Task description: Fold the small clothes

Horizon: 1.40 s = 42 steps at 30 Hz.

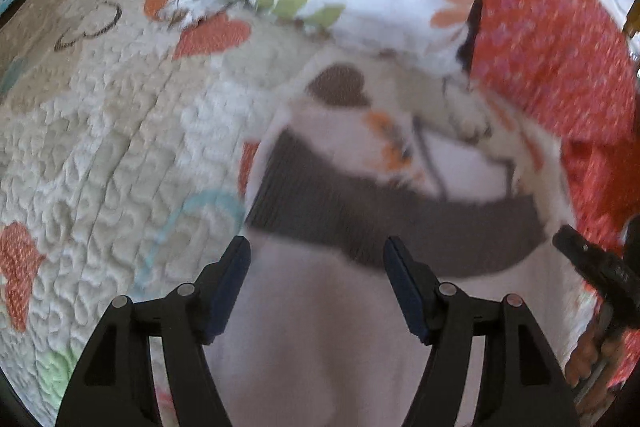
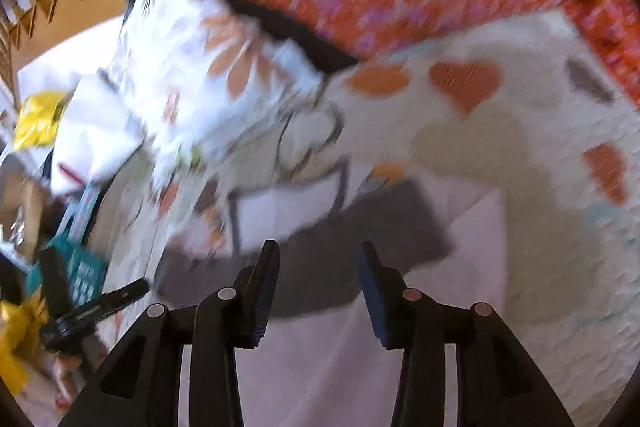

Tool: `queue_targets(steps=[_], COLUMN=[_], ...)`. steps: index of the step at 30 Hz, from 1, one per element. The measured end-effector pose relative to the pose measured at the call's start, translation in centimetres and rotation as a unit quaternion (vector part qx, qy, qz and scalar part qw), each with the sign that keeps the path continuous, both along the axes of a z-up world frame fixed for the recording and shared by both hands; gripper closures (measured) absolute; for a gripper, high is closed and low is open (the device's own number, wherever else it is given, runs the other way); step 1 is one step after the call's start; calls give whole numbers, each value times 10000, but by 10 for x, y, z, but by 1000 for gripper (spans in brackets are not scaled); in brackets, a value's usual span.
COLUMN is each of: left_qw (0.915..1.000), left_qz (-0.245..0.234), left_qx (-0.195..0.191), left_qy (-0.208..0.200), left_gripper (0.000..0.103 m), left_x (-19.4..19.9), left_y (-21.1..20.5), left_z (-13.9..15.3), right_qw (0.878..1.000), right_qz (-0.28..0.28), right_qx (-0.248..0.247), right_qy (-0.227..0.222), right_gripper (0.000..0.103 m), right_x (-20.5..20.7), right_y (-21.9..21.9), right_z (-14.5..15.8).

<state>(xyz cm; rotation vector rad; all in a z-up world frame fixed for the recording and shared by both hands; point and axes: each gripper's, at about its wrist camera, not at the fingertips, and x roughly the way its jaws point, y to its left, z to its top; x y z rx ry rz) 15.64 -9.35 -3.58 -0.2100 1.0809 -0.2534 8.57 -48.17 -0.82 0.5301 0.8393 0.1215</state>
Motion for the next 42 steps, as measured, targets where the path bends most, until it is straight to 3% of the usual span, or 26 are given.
queue_targets(steps=[2,5,8,11,13,17,21,25,27,31,34,40,42], left_qw=[9998,9988,9977,9968,9956,9846,9820,9876,9872,9737,9679,9596,9611], left_qz=[89,216,364,631,839,1359,1425,1410,1407,1545,1521,1047,970], left_qx=[86,268,173,168,291,1059,1106,677,730,1178,1290,1873,1894], left_qy=[145,343,547,464,303,301,560,159,-187,-1190,-1527,-1818,-1761], left_gripper=[35,24,19,20,20,20,20,20,20,18,9,6,6], left_x=[-1,0,-1,-8,-13,-22,-34,-64,-81,-129,-145,-145,-140], left_y=[10,25,41,58,72,100,116,119,116,97,80,43,39], left_z=[-9,-21,-32,-23,-16,-17,-29,1,20,61,68,64,59], right_qw=[9988,9863,9824,9706,9728,9811,9847,9855,9848,9836,9849,9781,9750], right_qz=[-8,-543,-800,-1141,-1168,-1043,-574,-82,193,588,724,898,952], right_qx=[-215,-1019,-1257,-1910,-1854,-1579,-1640,-1695,-1723,-1702,-1569,-1878,-2005], right_qy=[444,1175,1127,923,755,416,139,-47,-75,-138,-119,-91,-74], right_gripper=[58,72,72,62,62,61,53,53,53,48,46,44,44], right_x=[5,7,-4,-21,-33,-49,-58,-67,-70,-82,-91,-98,-97], right_y=[-1,-18,-29,-26,-28,-18,18,70,93,135,156,181,184], right_z=[-18,-44,-33,-11,2,18,27,29,30,30,27,17,13])
